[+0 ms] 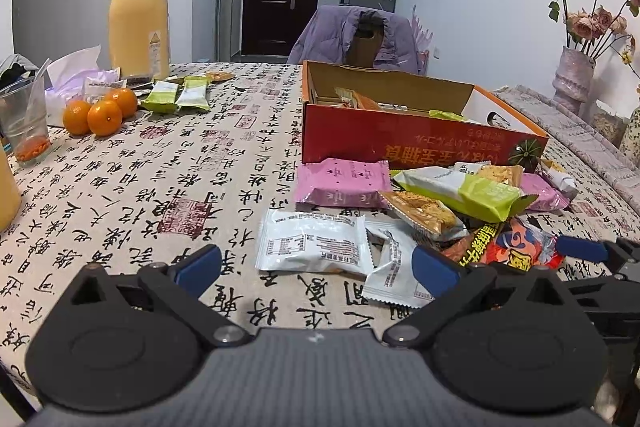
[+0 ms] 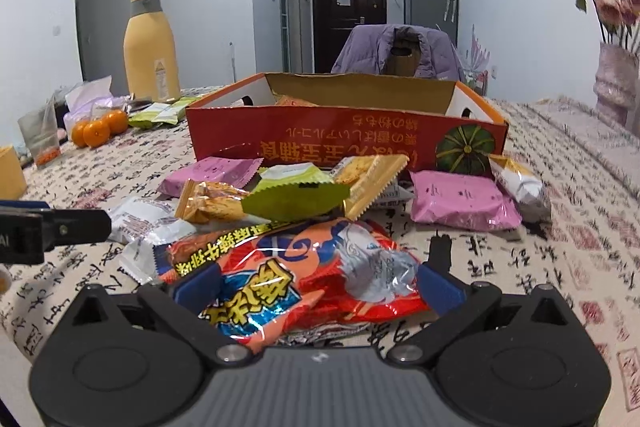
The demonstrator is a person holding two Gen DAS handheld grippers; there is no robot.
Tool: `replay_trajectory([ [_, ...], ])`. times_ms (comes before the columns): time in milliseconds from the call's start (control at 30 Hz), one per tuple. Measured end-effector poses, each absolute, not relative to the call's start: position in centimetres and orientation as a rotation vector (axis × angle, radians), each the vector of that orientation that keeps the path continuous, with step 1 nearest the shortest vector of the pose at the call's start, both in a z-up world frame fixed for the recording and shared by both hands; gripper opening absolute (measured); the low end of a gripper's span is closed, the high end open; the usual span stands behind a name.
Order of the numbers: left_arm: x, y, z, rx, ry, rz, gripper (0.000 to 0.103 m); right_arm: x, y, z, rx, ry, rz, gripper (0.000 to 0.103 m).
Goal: Organize snacks
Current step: 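Lower the right gripper onto the red and blue chip bag and close it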
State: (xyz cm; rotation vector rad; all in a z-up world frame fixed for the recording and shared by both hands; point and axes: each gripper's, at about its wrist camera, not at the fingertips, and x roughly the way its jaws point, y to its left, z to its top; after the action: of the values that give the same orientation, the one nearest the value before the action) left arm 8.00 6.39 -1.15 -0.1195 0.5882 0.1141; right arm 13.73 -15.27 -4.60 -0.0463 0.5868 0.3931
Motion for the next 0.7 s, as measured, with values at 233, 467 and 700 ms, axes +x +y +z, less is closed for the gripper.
replay_trajectory([
  [233,8.0,6.3,-1.2,-0.124,0.594,0.113,0.103,13.6,-15.8,-4.9,0.022,0.604,0.419,0.092],
  [467,8.1,6.6,-1.0,-0.13,0.594,0.122,0.103,12.9,-16.7,-4.0,0.031,0.568,0.482,0.035],
  [700,8.0,6.7,-0.8,-0.131,0.592,0.127,0.103,12.9,-18.4,-3.3,-0.02,0.58,0.485,0.028],
])
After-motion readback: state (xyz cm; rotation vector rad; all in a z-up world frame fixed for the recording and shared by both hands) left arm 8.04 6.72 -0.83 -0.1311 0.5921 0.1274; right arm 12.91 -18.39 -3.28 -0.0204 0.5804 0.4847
